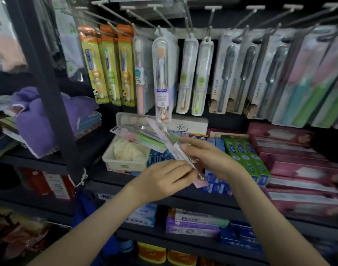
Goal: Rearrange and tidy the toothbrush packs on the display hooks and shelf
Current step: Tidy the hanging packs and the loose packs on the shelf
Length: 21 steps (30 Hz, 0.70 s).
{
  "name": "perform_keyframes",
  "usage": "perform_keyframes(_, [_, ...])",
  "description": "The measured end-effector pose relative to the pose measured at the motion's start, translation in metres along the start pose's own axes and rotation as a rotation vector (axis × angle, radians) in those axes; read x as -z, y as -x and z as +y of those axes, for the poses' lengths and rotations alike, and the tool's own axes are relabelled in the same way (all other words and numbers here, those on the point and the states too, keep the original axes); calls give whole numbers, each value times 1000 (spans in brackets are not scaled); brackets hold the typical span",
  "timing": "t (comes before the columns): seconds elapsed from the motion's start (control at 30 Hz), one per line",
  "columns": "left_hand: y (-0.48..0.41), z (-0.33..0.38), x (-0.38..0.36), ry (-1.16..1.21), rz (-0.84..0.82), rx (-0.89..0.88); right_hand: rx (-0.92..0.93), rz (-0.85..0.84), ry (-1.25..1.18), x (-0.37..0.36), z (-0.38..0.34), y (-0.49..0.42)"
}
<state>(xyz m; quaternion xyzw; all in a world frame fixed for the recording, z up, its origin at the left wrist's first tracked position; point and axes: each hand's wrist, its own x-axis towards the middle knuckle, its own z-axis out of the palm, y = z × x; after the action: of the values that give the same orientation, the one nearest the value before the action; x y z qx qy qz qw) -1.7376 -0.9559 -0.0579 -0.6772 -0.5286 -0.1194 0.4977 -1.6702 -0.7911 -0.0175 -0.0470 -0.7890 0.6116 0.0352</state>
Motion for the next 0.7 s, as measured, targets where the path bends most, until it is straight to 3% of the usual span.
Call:
perform_keyframes(0.3, [-82,49,-55,183,-16,-318,-133,177,86,73,27,54])
perform_keyframes(0.47, [-108,57,-90,232,67,-142,-113,397,288,123,39,88])
perform_keyframes(0.7, [-199,63,-148,126,25,186,32,881,462,212,37,157])
